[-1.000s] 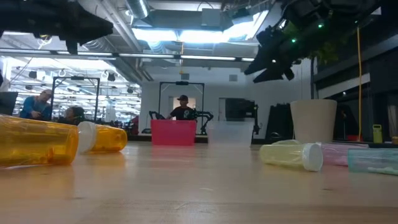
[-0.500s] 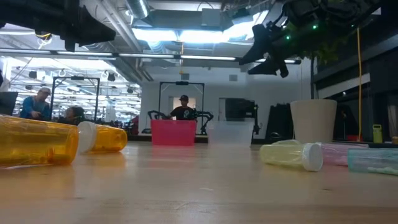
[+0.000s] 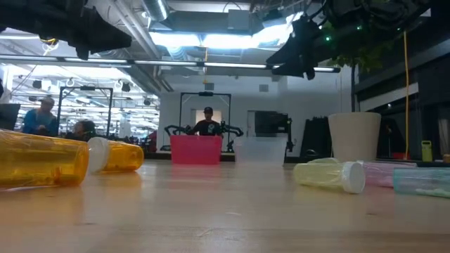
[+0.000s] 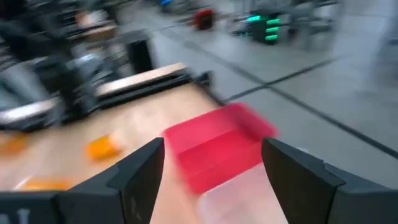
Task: Pick and place medicine bottles into bin by pill shape (circle, oval)
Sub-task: Move the large orange pill bottles to the middle of the table
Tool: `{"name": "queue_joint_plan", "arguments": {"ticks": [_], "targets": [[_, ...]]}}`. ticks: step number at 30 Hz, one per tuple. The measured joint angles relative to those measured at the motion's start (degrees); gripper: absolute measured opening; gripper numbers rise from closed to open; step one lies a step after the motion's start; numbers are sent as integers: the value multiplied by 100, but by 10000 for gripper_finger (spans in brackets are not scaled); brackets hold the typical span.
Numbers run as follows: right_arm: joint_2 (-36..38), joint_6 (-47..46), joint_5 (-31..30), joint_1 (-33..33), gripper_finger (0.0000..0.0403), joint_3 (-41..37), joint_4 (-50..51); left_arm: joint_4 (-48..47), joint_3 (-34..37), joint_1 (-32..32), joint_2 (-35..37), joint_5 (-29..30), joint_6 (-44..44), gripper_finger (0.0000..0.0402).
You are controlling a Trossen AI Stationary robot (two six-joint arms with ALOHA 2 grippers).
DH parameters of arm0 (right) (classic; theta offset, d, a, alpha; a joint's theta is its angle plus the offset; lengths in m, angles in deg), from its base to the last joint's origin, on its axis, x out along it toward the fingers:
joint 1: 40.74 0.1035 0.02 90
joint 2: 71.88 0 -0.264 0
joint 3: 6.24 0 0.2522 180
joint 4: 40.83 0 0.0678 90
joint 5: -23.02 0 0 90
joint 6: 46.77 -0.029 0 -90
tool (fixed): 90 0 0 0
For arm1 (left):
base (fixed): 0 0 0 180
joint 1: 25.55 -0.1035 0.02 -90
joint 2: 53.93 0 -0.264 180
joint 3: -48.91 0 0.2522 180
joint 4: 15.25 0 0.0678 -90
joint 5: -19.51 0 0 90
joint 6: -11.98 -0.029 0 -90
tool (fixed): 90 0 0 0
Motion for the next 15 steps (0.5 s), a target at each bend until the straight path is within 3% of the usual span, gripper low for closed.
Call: {"name": "queue_joint_plan", "arguments": {"ticks": [7, 10, 15], "targets": [[313, -897, 1461, 230, 271, 0, -398, 362, 0, 31, 2, -825, 582, 87], [580, -762, 1348, 660, 271, 0, -254, 450, 0, 140, 0, -964, 582, 87], [1077, -449, 383, 1380, 271, 0, 217, 696, 0, 470, -220, -959, 586, 87]]}}
